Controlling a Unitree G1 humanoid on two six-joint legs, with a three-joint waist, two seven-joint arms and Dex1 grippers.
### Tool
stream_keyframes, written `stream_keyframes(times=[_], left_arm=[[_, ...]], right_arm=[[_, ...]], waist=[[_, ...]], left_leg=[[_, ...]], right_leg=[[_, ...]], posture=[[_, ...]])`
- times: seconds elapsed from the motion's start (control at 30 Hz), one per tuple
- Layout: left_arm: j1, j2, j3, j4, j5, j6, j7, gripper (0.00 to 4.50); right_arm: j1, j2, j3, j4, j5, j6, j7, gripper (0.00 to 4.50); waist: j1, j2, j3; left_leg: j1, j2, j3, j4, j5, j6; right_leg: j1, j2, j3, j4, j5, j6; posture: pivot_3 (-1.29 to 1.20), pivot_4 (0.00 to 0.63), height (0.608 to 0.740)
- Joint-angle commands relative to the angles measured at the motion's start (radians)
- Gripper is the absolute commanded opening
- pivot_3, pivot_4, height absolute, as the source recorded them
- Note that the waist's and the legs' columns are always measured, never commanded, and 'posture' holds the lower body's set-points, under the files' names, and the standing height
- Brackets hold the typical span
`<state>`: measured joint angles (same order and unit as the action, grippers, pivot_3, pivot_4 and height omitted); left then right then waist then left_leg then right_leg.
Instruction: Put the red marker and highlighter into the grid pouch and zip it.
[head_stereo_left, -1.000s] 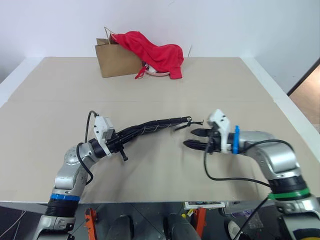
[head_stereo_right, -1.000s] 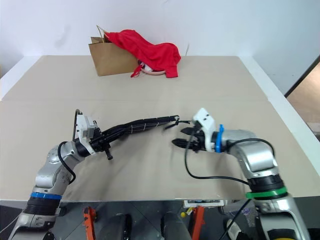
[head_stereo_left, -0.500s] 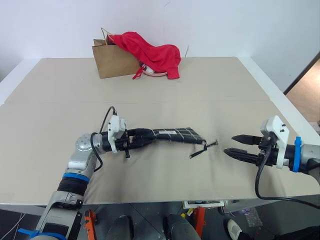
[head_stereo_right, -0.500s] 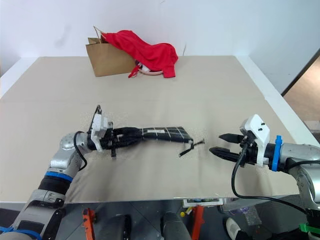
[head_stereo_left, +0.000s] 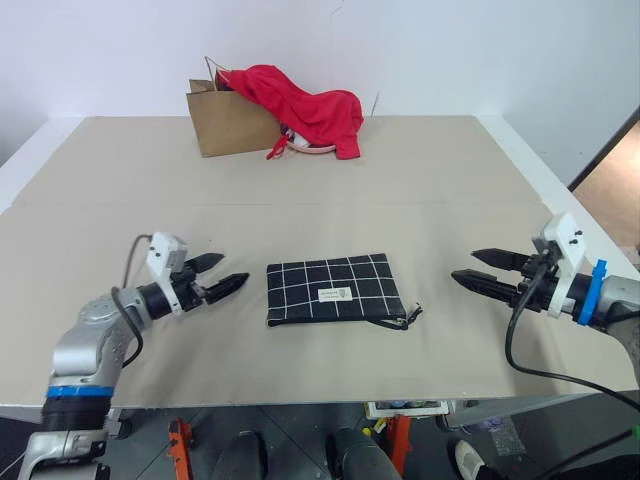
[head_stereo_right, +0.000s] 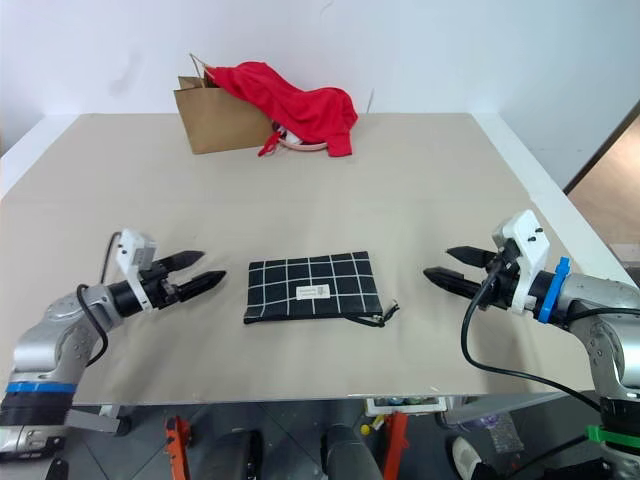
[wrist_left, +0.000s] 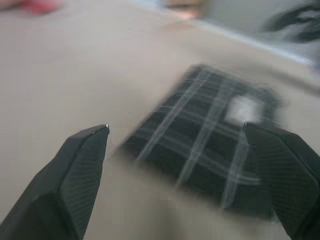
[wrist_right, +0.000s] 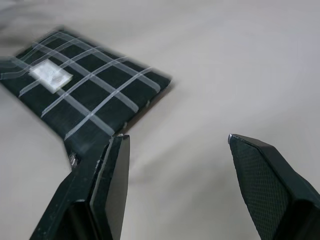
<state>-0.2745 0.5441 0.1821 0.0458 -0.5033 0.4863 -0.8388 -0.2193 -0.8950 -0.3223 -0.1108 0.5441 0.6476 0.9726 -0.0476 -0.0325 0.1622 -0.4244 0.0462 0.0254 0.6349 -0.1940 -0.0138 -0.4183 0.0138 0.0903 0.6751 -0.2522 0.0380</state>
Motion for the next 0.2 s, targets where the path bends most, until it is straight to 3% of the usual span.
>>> stream_keyframes(times=[0.03,0.2], left_arm=[[0.063,0.045,0.126,-0.114,-0.025,0.093,0.124,4.44],[0.150,-0.002,0.230,-0.177,-0.073,0.086,0.207,4.44]], right_arm=[[-0.048,0.026,-0.024,0.073,0.003,-0.035,-0.024,3.42],[-0.094,0.079,0.036,0.165,-0.034,-0.073,-0.046,3.42]], waist=[[0.000,-0.001,0.000],[0.002,-0.001,0.001]], left_leg=[[0.000,0.000,0.000,0.000,0.000,0.000],[0.000,0.000,0.002,0.000,0.000,0.000]], right_leg=[[0.000,0.000,0.000,0.000,0.000,0.000],[0.000,-0.002,0.001,0.000,0.000,0.001]], posture=[[0.00,0.150,0.740],[0.00,0.150,0.740]])
